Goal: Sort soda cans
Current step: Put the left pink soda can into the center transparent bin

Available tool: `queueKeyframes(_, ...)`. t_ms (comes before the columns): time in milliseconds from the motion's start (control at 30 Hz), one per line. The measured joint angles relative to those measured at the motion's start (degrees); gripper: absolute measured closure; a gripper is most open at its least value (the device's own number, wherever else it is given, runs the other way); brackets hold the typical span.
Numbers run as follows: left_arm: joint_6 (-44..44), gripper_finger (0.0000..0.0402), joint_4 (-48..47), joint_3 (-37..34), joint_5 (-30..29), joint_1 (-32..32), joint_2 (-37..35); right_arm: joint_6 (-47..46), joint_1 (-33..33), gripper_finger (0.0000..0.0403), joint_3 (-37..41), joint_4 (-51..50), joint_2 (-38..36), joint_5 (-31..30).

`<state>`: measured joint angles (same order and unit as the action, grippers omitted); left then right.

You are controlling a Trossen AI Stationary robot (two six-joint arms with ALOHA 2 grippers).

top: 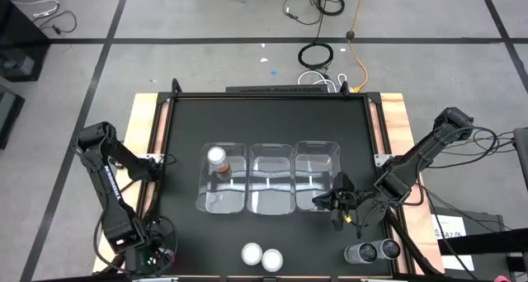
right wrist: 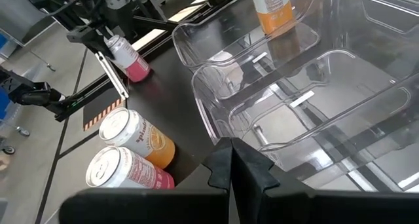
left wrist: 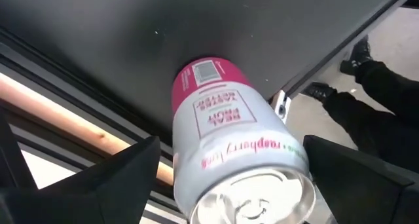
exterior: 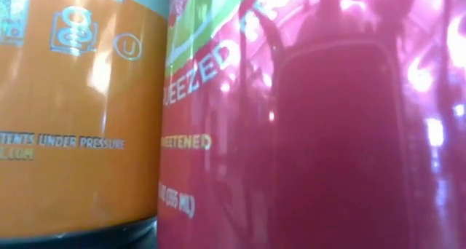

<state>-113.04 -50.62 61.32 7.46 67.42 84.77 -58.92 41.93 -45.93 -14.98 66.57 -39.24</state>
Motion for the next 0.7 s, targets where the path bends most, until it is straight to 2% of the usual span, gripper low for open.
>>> queueKeyframes(200, 3.6, 0.0020, -0.8, 0.0, 0.8, 0.0, 3.0, 0.0, 0.0, 0.0403, 0.0, 0.0, 0.0, 0.0)
queueKeyframes(700, 3.3, 0.0020, -0.8, 0.0, 6.8, -0.4, 3.5, 0.0, 0.0, 0.0403, 0.0, -0.1, 0.0, 0.1)
